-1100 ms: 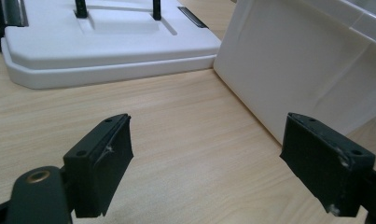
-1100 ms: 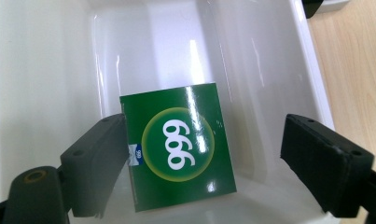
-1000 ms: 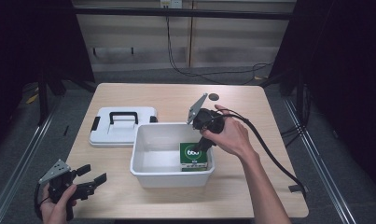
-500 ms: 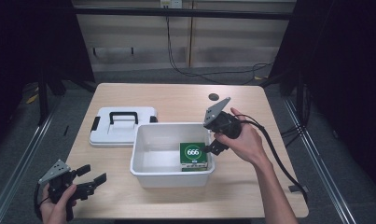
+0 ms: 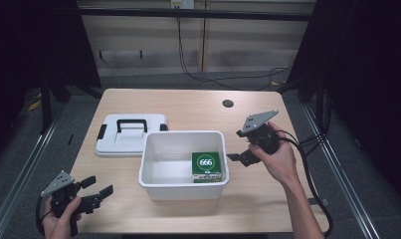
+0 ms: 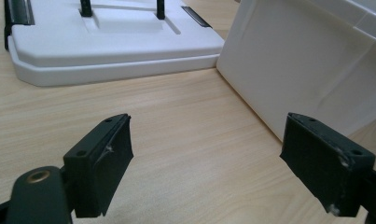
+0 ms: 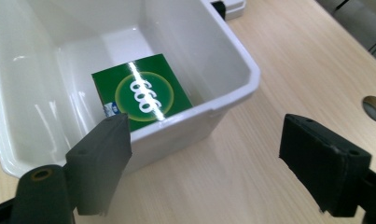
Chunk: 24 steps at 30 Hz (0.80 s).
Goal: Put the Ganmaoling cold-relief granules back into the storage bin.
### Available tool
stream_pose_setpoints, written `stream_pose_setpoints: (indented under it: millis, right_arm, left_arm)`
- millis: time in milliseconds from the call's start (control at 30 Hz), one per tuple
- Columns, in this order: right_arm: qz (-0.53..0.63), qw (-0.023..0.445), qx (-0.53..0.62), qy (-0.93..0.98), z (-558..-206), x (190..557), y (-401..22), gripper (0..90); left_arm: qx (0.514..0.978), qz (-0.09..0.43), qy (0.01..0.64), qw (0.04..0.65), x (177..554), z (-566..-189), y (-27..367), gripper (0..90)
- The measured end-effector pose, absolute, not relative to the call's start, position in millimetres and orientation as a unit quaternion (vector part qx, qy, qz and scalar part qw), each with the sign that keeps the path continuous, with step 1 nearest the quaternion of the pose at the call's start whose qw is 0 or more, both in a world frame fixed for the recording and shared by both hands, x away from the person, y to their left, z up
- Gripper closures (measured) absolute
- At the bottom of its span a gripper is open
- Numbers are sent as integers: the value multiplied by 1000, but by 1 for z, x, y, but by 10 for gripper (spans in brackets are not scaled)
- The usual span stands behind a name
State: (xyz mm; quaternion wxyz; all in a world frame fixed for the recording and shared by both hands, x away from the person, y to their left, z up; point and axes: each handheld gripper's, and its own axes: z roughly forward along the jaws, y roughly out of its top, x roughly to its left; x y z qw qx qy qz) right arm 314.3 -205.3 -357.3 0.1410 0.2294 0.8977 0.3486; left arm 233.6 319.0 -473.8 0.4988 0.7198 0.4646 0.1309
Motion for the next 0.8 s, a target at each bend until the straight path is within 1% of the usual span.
stream_pose_setpoints:
  millis: [200, 467, 567, 800]
  right_arm:
    - [371, 163, 264, 875, -357, 305, -227, 161]
    - [422, 170, 305, 837, -364, 286, -255, 160]
    - [420, 181, 321, 829, -369, 277, -263, 161]
    - [423, 190, 363, 808, -389, 258, -282, 154]
  left_arm:
    - [718, 133, 467, 498, 233, -474, 319, 160]
    - [717, 135, 467, 500, 234, -473, 319, 160]
    - [717, 132, 468, 500, 234, -473, 319, 161]
    - [720, 134, 465, 498, 234, -473, 319, 161]
